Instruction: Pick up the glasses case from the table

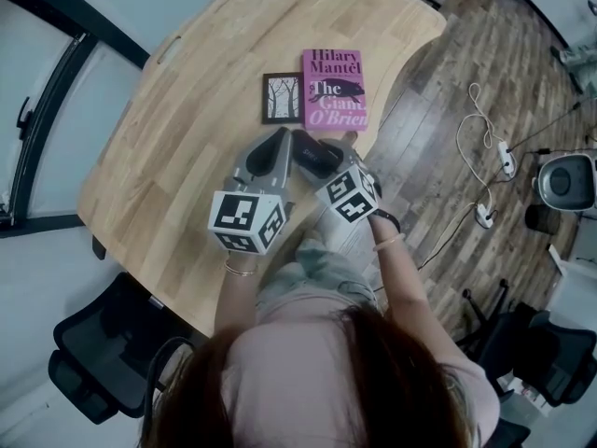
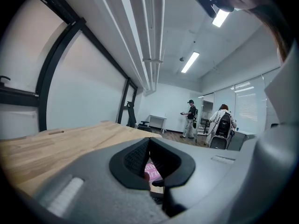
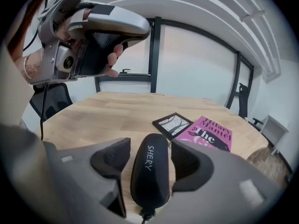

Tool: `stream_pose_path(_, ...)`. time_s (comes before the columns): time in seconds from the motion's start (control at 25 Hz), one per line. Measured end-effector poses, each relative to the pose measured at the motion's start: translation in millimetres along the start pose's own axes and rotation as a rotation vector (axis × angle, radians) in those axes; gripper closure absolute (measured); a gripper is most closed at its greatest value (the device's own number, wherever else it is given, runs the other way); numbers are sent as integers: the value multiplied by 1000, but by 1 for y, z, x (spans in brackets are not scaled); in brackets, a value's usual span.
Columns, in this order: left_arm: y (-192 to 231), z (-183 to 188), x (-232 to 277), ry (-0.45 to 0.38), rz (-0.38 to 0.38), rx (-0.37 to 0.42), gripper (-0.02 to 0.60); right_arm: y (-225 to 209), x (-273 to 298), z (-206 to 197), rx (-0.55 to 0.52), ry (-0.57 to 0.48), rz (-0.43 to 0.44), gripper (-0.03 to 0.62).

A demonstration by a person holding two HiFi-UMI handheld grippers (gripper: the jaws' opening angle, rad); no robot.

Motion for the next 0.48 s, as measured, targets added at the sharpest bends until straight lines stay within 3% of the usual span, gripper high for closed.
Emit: stream_pose_path(0.48, 9, -11, 5, 34, 11, -18, 572, -7, 25, -28, 9, 130, 54, 272)
Point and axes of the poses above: the fingertips, and each gripper's own axes: x forward along the fingers, y to its left, z out of its top, the point moved 6 cm from there along -x, backward along the fingers, and after that the axes turned 11 degrees about z, right-handed, at the moved point
